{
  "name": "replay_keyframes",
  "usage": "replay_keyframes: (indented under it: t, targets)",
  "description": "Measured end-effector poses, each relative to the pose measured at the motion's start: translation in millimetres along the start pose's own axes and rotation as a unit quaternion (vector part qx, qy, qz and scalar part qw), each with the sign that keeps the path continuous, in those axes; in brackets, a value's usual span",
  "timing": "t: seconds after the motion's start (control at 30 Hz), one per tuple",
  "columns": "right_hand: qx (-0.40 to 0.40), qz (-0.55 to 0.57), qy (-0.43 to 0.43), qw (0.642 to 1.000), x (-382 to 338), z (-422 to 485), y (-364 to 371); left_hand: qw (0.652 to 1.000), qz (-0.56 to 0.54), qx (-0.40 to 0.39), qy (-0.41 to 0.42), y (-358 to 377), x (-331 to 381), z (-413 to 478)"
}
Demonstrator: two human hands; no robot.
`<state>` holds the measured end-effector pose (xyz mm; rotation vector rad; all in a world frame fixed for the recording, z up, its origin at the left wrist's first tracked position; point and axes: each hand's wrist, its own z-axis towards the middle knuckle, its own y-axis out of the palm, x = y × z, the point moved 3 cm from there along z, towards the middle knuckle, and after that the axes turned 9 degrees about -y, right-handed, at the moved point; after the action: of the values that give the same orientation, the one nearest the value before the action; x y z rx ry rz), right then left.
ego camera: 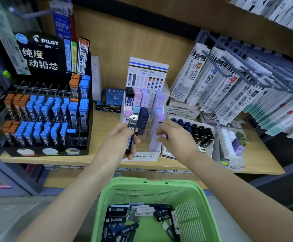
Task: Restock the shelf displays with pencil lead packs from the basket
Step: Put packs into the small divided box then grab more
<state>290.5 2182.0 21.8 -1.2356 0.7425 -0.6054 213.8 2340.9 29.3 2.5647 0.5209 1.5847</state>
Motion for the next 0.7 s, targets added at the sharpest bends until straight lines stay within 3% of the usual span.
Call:
replay_keyframes:
  t: [0.23,0.4,0.57,0.7]
  targets:
    - [0.016,-0.021,0.011,1.000,-4.3,-3.9,3.1,0.999,0.031,-0.014,0.008,0.7,2.6,-3.1]
    - [0.120,0.185,0.043,0.974,-23.0,-11.6,-16.0,0.987,0.153,-0.042,0.007,4.0,-1.4,-9.3]
    - [0.054,0.289,0.055,0.954,-43.0,-28.8,-26.0,0.972,0.221,-0.068,0.041,7.8,-6.3,-10.2]
    - [0.067,0.346,0.087,0.932,-37.6,-41.3,-30.5,0.978,0.200,-0.037,0.054,6.0,-7.3,-8.5]
